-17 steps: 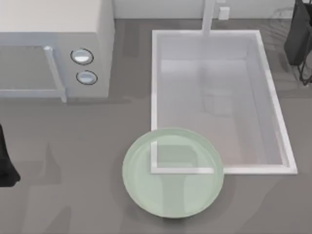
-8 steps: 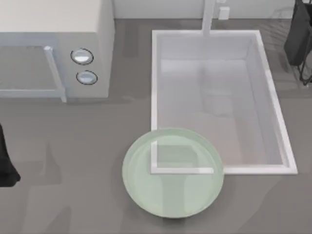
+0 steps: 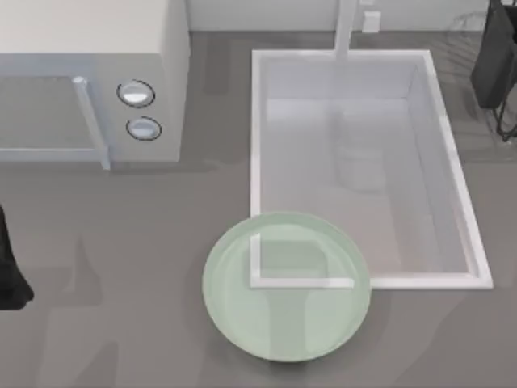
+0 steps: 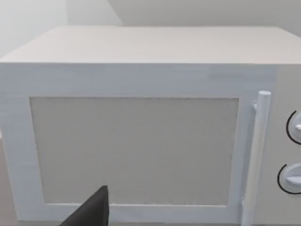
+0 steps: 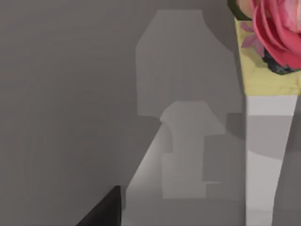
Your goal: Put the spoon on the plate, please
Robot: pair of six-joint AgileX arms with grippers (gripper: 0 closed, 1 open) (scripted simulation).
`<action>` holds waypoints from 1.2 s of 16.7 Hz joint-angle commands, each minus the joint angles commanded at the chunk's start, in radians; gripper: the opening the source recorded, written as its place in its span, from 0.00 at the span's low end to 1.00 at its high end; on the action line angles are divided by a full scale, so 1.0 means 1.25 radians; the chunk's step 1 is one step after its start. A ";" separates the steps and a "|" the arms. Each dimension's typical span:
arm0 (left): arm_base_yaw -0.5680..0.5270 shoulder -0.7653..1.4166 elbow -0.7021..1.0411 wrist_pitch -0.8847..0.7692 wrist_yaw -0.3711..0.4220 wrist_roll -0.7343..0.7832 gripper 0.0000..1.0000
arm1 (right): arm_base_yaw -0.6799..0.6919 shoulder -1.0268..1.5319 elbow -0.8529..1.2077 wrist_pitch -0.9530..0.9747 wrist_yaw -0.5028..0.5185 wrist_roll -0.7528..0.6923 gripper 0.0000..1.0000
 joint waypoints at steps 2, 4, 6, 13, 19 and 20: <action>0.000 0.000 0.000 0.000 0.000 0.000 1.00 | 0.000 0.000 0.000 0.000 0.000 0.000 0.00; 0.000 0.000 0.000 0.000 0.000 0.000 1.00 | 0.000 -0.049 0.016 -0.045 -0.014 0.007 0.00; 0.000 0.000 0.000 0.000 0.000 0.000 1.00 | -0.003 -0.057 0.035 -0.073 -0.014 0.008 0.00; 0.000 0.000 0.000 0.000 0.000 0.000 1.00 | -0.003 -0.133 0.169 -0.288 -0.015 0.003 0.00; 0.000 0.000 0.000 0.000 0.000 0.000 1.00 | -0.002 -0.164 0.213 -0.356 -0.015 0.003 0.00; 0.000 0.000 0.000 0.000 0.000 0.000 1.00 | -0.001 -0.161 0.211 -0.354 -0.015 0.004 0.00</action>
